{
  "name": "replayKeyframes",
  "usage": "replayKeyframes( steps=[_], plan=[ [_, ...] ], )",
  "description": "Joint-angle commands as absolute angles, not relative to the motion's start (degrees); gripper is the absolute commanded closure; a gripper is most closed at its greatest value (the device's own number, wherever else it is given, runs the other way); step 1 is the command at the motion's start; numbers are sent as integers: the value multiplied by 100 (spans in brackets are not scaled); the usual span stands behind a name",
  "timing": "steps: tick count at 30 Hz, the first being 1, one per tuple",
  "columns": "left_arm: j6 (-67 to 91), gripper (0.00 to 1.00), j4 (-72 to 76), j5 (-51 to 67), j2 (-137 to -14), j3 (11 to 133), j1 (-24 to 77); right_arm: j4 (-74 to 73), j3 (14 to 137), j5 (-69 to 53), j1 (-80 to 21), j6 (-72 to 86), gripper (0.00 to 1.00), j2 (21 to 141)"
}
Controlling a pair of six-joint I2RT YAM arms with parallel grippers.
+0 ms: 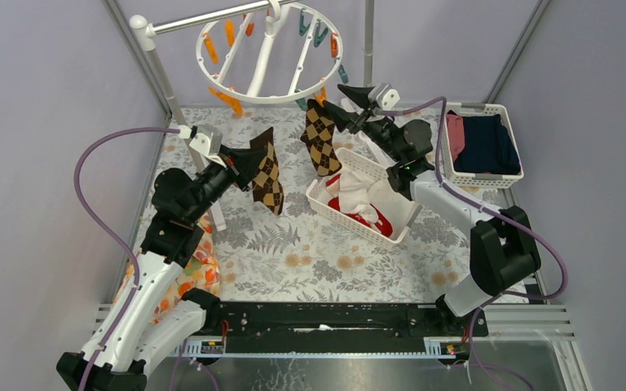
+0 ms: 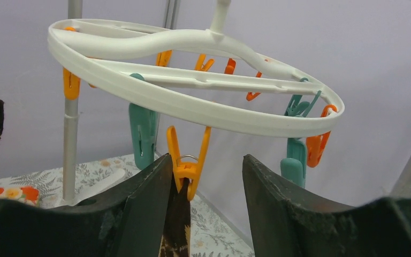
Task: Clip the socks to the hanger
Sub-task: Open the clamp at the hanger.
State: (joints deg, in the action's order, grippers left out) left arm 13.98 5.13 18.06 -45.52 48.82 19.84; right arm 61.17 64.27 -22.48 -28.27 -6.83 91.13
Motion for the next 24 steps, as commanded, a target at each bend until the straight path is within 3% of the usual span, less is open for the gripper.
replayKeyframes(
  steps=[1, 15, 24],
  plan=[
    [1303, 100, 668, 1905, -4513, 4852, 1978, 5888, 6530, -2870, -2599, -817, 41, 8777],
    [1301, 100, 689, 1963, -4542, 4851, 1978, 5060, 6898, -3191, -2443, -987, 41, 8675],
    [1294, 100, 698, 2000, -4522, 4844, 1975, 4432, 7438, -3851, -1865, -947, 34, 8779]
  ],
)
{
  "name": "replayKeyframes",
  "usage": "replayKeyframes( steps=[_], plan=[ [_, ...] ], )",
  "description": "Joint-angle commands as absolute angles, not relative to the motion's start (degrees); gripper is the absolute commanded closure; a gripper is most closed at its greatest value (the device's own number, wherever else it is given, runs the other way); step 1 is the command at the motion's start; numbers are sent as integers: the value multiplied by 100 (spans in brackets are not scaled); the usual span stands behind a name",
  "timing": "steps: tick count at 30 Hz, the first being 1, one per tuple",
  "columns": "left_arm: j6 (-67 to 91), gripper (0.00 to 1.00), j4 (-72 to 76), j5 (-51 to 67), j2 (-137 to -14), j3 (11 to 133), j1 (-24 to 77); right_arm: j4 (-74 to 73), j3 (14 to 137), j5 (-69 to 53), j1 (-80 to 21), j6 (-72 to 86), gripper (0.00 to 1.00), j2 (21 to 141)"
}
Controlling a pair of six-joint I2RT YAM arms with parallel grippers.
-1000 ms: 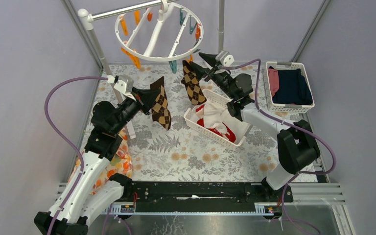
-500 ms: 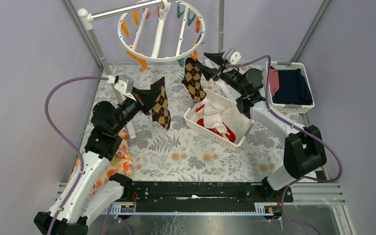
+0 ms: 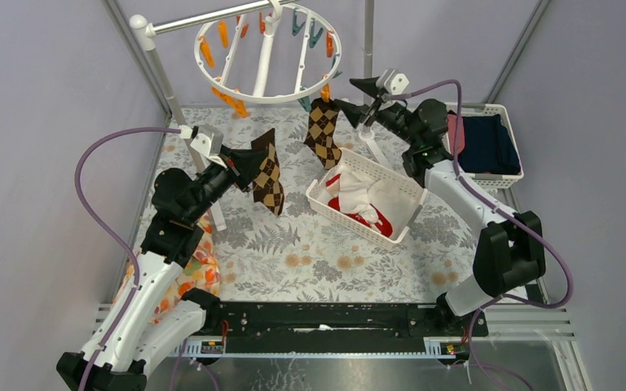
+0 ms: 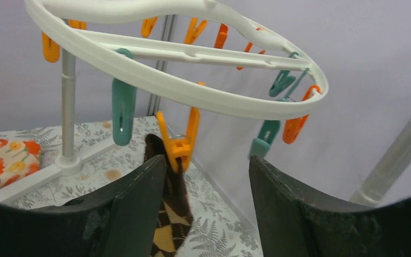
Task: Clip the socks to the hanger
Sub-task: Open the clamp at the hanger.
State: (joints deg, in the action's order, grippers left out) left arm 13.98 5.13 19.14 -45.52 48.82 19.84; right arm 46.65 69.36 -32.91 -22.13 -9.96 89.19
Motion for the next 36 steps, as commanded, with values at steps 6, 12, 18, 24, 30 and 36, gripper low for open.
replayKeyframes(
  steps=[6, 12, 18, 24, 30, 36],
  plan=[
    [1310, 100, 713, 2045, -4541, 4843, 1978, 3242, 8716, -5286, -1359, -1273, 31, 9443],
    [1285, 100, 711, 2031, -4536, 4836, 1978, 3444, 9087, -6323, -1105, -1558, 14, 9880],
    [1283, 100, 708, 2047, -4579, 4835, 1978, 3702, 9927, -7026, -940, -556, 16, 10660],
    [1274, 100, 714, 2048, -4587, 4834, 1978, 5112, 11194, -7274, -790, 1573, 20, 11767],
    [1266, 100, 714, 2062, -4604, 4834, 1978, 6019, 11701, -7388, -806, 2749, 20, 12319],
    [1296, 100, 737, 2142, -4657, 4833, 1951, 5874, 11770, -7475, -891, 2671, 18, 12414]
  ],
)
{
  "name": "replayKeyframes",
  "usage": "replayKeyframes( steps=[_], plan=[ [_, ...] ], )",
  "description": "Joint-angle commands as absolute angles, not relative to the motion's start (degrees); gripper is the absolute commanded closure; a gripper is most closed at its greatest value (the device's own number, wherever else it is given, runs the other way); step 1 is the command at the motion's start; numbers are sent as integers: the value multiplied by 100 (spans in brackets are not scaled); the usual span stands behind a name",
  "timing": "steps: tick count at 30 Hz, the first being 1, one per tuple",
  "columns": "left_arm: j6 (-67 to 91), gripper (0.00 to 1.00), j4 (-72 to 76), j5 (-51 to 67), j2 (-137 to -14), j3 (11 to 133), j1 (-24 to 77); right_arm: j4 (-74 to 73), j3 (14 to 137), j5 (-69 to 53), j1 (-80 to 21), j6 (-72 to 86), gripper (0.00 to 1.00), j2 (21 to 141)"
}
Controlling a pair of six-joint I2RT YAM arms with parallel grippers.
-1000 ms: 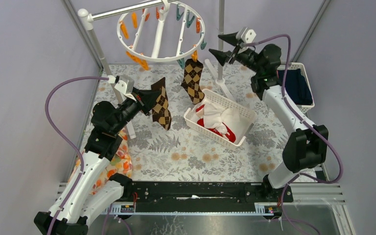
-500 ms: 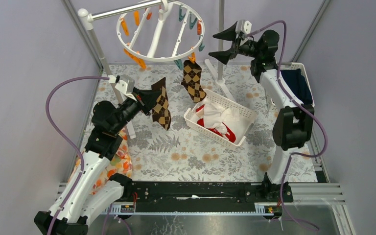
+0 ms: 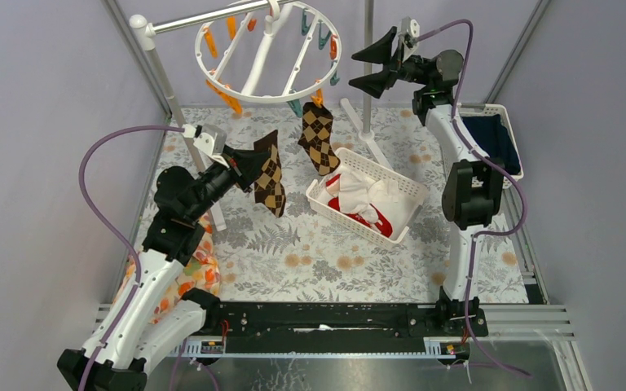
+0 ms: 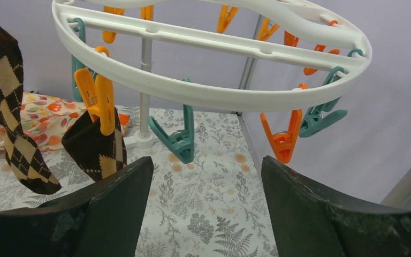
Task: Clip the socks to the hanger
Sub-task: Open the clamp at the hanger.
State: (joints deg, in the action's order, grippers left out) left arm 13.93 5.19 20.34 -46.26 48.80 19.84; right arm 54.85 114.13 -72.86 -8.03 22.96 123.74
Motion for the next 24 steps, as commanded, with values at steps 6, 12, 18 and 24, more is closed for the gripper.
replayKeyframes(
  steps=[6, 12, 18, 24],
  plan=[
    [1310, 100, 749, 2162, -4675, 4825, 1917, 5792, 12156, -7513, -1072, 2748, 18, 12643],
    [1317, 100, 763, 2165, -4663, 4823, 1905, 5759, 12345, -7538, -1163, 2839, 18, 12780],
    [1336, 100, 775, 2198, -4662, 4818, 1898, 5704, 12351, -7631, -1294, 2823, 18, 12838],
    [1336, 100, 782, 2197, -4658, 4818, 1890, 5828, 12405, -7672, -1400, 2968, 19, 12899]
  ],
)
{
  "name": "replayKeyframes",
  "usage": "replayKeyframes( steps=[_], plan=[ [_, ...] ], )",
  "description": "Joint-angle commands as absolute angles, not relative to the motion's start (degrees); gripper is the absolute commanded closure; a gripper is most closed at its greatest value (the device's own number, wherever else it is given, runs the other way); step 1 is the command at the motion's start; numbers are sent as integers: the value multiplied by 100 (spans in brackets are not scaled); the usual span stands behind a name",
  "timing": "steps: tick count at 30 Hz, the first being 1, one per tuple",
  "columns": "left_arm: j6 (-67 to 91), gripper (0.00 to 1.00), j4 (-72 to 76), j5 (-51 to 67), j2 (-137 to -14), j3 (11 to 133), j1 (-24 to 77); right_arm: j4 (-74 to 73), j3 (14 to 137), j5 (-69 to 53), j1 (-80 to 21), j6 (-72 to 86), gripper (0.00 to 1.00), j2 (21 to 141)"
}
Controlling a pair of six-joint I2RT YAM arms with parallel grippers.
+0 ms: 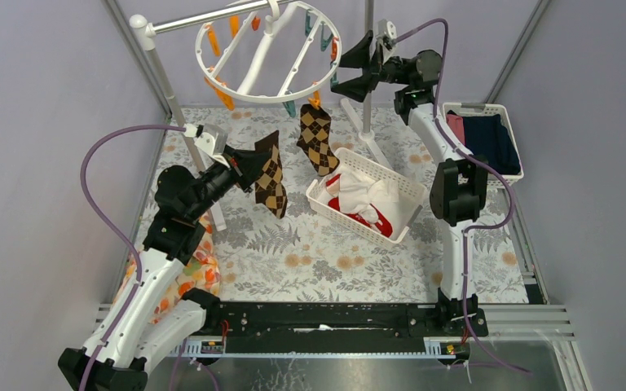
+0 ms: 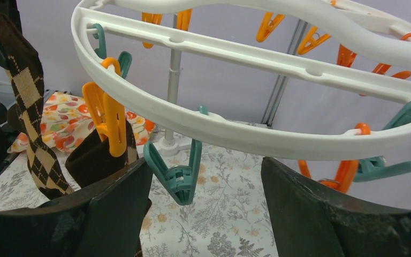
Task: Clip the socks to the hanger
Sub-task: Open the clamp at the hanger.
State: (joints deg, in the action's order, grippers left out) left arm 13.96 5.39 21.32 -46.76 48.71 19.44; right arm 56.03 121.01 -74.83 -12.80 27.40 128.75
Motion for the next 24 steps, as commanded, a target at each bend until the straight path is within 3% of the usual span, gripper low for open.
replayKeyframes(
  steps=[1, 17, 24],
  plan=[
    [1335, 100, 783, 2197, -4658, 4811, 1890, 5851, 12402, -7673, -1406, 2978, 19, 12900],
    [1354, 100, 800, 2226, -4672, 4813, 1872, 6225, 12436, -7520, -1459, 3395, 25, 12903],
    [1352, 100, 800, 2232, -4676, 4812, 1872, 6179, 12469, -7446, -1468, 3415, 32, 12924]
  ],
)
